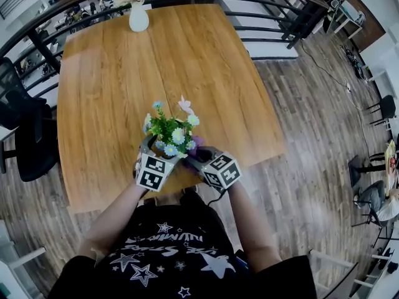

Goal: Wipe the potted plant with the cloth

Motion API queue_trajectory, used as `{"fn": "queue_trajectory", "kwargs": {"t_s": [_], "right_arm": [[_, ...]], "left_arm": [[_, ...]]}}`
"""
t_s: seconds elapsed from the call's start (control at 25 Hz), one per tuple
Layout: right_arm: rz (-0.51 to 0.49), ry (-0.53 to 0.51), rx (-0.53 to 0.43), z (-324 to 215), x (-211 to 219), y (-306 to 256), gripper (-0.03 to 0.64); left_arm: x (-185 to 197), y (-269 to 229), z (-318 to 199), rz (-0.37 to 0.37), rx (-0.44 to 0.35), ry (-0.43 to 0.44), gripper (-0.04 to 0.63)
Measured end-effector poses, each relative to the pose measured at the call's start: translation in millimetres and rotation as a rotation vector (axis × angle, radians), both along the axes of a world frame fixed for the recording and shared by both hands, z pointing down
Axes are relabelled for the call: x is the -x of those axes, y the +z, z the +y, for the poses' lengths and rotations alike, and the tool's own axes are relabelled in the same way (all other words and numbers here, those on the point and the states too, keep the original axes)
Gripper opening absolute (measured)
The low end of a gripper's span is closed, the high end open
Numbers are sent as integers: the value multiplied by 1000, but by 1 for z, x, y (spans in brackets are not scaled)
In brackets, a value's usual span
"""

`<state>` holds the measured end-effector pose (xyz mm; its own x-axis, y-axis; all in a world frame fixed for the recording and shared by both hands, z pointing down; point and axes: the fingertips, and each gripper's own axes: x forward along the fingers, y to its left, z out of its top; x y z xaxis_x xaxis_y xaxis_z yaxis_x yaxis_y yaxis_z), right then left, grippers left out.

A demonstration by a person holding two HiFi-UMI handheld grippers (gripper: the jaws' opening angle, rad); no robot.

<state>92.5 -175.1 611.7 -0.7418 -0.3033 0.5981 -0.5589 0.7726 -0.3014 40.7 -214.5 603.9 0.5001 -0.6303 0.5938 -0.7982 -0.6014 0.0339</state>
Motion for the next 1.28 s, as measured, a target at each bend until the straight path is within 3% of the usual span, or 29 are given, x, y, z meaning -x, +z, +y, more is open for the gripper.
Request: {"fn": "queue_trajectory", "kwargs": {"t_s": [0.52, 0.8, 1.12, 1.28], "right_arm": [[27, 162, -4, -27, -27, -1, 78], [40, 236, -13, -45, -36, -1, 78], [46, 259, -8, -51, -42, 3, 80], [47, 255, -10, -51, -42, 1, 80]], "left_arm": [[-15, -3, 35, 5, 53, 157, 459], [-26, -4, 46, 44, 80, 193, 459], [-22, -3, 54, 40, 64, 214, 460], [-4, 7, 57, 1, 73, 234, 460]]}}
